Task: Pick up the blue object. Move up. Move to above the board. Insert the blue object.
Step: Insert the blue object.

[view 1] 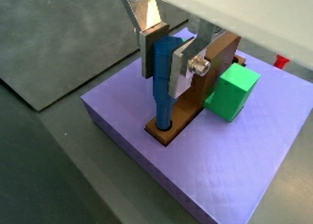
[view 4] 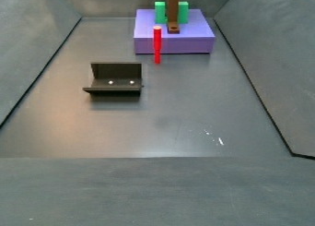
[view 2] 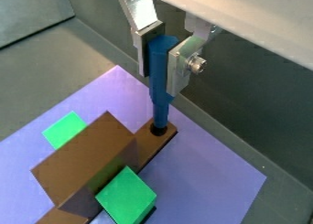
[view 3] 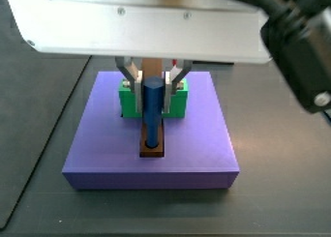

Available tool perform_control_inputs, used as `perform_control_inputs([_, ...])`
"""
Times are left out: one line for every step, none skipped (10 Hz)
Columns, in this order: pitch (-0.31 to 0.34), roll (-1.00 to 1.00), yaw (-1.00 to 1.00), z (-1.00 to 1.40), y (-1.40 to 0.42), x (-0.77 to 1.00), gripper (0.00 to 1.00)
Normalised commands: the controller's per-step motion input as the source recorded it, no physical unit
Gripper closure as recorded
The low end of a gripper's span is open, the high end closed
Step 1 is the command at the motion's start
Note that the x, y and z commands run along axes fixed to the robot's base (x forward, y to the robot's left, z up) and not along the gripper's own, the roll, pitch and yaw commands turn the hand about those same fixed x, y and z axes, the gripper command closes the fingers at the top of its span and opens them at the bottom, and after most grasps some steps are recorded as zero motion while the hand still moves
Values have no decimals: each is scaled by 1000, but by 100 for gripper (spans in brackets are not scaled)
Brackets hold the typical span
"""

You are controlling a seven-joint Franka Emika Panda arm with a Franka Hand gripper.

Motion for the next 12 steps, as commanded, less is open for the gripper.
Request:
perform_control_inputs([0, 0, 0, -203, 0, 3, 100])
perform_control_inputs([0, 0, 0, -197, 0, 51, 100])
perform_control_inputs([0, 1, 0, -189, 0, 40, 100])
perform_control_inputs([0, 0, 0, -171, 0, 34, 100])
perform_control_inputs([0, 0, 0, -191, 0, 14, 100])
perform_control_inputs([0, 0, 0, -203, 0, 46, 100])
perform_control_inputs([0, 0, 6, -229, 9, 66, 100])
perform_control_inputs([9, 0, 20, -209, 71, 83, 100])
perform_control_inputs([17, 0, 6, -174, 94, 60, 100])
perform_control_inputs([0, 0, 9, -183, 14, 46, 100])
perform_control_inputs([0, 0, 17, -174, 0, 51, 100])
perform_control_inputs([0, 0, 26, -160, 0, 17, 100])
